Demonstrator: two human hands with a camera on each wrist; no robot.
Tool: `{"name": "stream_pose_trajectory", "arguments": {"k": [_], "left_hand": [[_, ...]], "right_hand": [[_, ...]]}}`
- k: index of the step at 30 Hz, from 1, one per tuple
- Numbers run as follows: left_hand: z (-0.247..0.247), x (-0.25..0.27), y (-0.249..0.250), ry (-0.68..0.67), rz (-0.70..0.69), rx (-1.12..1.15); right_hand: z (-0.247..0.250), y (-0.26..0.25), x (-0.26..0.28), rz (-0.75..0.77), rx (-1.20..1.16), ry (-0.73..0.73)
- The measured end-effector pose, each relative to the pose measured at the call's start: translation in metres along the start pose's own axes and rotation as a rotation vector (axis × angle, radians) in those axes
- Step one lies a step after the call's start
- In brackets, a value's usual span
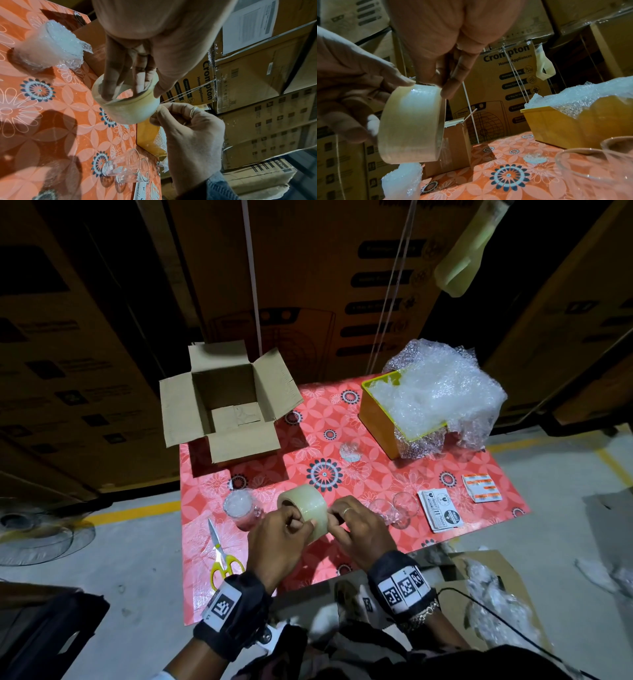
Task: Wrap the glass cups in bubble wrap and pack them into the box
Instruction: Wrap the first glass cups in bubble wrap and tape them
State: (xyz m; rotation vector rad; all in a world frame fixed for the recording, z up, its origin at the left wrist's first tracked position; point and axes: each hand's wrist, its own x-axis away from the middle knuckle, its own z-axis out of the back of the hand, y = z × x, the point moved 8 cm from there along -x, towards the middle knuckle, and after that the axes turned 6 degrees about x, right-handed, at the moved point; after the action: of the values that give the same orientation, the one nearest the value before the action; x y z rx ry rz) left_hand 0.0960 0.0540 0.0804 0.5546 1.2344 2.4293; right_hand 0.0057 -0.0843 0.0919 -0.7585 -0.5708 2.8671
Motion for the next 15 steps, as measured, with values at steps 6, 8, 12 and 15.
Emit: {"name": "stream_pose_trajectory", "arguments": {"k": [6, 8, 12, 15], "left_hand": [[0.001, 0.0, 0.004, -0.002, -0.046, -0.049], [0.0, -0.002, 0.003, -0.007, -0.036, -0.061], [-0.002, -0.006, -0.007, -0.023, 0.037, -0.055], [-0.002, -0.005, -0.01, -0.019, 0.07, -0.043]], "right_hand": [[-0.011, -0.003, -0.005, 0.029, 0.159, -0.133], [-0.015, -0.001, -0.007, 0.036, 0.197, -0.166], [-0.017, -0.002, -0.013, 0.029, 0.186, -0.186], [-0.022, -0.004, -0.011, -0.004, 0.157, -0.231]]}}
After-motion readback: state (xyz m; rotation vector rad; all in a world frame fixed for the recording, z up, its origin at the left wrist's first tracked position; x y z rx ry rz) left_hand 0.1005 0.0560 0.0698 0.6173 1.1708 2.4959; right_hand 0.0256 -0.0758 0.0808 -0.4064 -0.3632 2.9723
